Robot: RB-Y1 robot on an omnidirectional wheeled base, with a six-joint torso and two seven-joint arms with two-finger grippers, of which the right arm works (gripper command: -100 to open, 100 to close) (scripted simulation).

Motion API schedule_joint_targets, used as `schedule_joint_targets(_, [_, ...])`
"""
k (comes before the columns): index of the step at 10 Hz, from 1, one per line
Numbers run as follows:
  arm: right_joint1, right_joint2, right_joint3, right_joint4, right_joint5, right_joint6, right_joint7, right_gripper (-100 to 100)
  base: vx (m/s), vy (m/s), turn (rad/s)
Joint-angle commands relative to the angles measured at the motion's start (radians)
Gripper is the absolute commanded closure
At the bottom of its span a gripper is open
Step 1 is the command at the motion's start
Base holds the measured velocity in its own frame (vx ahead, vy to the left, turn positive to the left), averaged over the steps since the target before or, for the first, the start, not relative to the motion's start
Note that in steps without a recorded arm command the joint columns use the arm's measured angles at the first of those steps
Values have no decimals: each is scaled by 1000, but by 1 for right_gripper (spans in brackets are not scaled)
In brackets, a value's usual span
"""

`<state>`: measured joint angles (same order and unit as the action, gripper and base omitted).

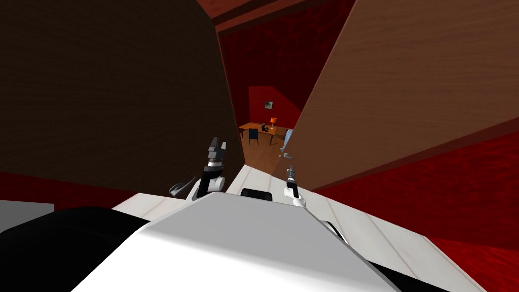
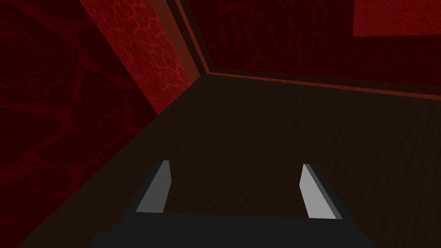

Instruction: Pull the door open

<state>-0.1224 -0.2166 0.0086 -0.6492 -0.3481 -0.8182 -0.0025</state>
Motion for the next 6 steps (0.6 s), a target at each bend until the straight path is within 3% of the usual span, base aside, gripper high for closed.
schedule_joint_targets(1, [-11,-4,0,31,-5,-7,4,-100,91,-36,35])
schedule_joint_targets(4, [-35,-9,1,94,-14,-23,10,-100,78,-33,33])
schedule_joint_targets(5, [-32,-8,1,84,-12,-20,10,-100,29,-17,8])
schedule_joint_targets(6, [-21,-26,-5,92,-17,-29,-8,-100,118,28,112])
